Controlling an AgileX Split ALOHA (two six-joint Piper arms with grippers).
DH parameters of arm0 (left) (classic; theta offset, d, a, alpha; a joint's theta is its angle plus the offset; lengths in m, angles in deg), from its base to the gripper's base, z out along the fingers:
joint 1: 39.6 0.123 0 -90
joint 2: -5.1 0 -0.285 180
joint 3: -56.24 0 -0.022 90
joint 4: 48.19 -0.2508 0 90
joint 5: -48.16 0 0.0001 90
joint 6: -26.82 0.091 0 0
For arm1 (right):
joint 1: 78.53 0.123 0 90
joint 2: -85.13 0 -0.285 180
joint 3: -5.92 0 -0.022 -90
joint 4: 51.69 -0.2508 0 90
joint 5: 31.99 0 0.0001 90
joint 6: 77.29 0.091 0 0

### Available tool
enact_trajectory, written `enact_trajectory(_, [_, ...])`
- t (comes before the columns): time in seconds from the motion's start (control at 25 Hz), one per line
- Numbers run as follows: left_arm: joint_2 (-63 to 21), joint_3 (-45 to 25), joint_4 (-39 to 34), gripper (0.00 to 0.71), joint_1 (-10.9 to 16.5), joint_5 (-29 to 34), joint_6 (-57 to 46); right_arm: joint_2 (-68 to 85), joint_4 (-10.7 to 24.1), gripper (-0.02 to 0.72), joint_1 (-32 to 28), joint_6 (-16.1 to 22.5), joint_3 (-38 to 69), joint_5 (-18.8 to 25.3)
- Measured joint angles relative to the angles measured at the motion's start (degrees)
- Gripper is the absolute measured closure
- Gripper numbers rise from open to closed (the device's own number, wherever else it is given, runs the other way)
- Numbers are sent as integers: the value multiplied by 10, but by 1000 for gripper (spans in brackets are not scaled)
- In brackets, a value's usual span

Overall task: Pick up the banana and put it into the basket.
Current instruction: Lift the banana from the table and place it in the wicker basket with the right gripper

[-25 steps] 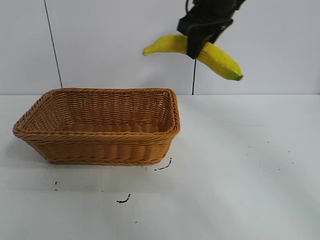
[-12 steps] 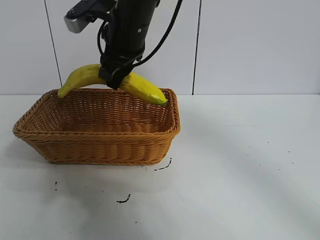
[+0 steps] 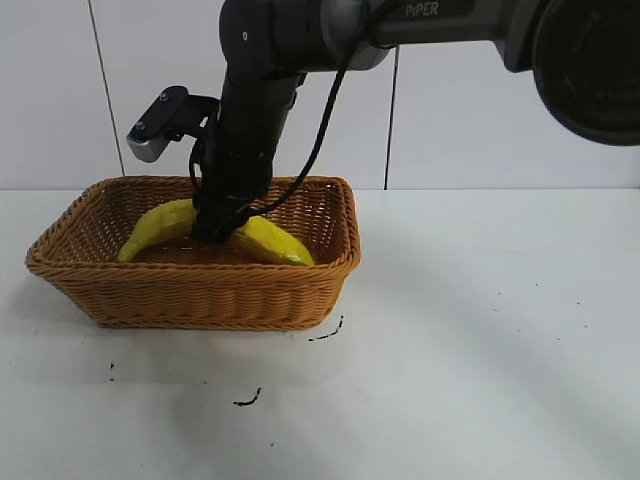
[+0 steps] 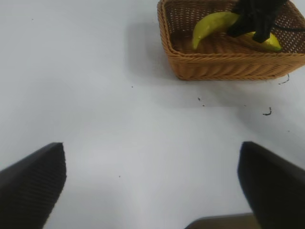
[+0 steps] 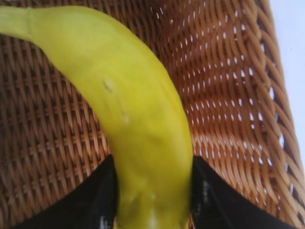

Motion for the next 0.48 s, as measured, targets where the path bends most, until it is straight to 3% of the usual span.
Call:
enact_trajectory(0.12, [0,0,0,15,0,0,0,8,6,31,0,29,0,3])
enact_trajectory(0.2, [0,0,0,15,0,0,0,25,10,18,0,70,0,9])
enact_trajectory(0.48, [0,0,0,15,0,0,0,115,12,14,-9,252,-2,98])
